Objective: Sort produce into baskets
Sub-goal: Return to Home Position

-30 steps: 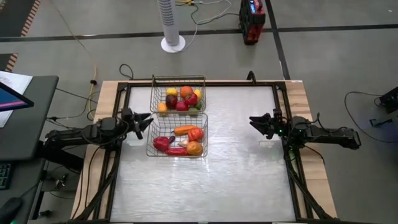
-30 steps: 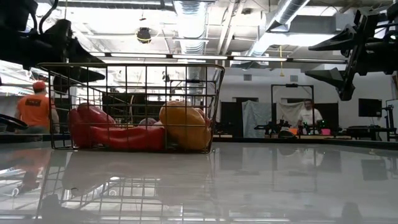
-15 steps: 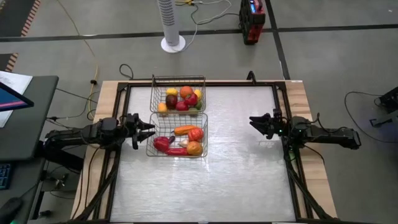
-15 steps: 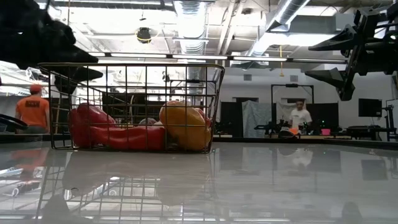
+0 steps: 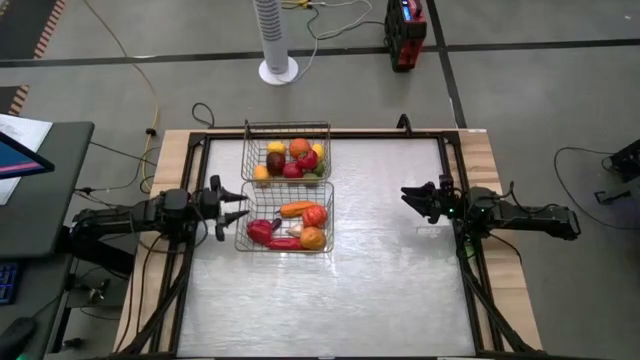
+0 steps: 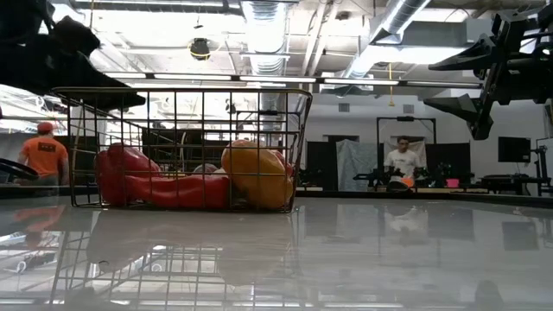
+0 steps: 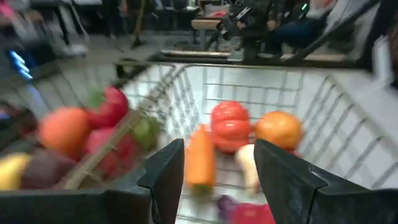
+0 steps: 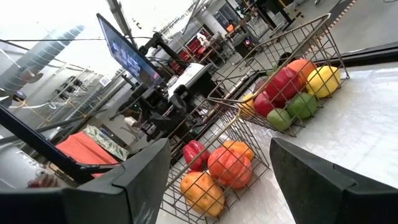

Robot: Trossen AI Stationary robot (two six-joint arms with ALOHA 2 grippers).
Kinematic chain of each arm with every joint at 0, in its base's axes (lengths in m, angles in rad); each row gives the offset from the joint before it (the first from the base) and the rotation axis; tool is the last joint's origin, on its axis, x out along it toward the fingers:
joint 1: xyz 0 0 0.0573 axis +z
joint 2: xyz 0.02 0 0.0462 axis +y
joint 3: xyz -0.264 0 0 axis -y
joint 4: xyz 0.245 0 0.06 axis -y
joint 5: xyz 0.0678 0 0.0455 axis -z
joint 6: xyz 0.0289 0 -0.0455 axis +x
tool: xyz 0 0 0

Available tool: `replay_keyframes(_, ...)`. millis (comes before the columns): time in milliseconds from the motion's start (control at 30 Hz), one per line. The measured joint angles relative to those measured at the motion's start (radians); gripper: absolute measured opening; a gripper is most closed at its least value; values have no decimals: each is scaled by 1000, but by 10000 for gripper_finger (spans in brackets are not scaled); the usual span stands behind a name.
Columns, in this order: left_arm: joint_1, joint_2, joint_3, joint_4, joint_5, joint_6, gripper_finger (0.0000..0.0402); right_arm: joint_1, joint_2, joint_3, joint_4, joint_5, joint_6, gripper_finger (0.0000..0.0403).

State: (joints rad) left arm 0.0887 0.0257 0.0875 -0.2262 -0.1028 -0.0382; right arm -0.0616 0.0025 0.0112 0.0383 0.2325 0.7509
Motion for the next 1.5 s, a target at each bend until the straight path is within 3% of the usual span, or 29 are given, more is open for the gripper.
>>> replay_keyframes(267, 0, -21, -13, 105, -113, 290, 183, 0, 0, 0, 0, 0, 0, 302)
replay_keyframes(700, -36, -21, -26, 113, -120, 130, 183, 0, 0, 0, 0, -1, 0, 302)
replay_keyframes(1500, -36, -21, -26, 111, -121, 122, 183, 0, 0, 0, 0, -3, 0, 302)
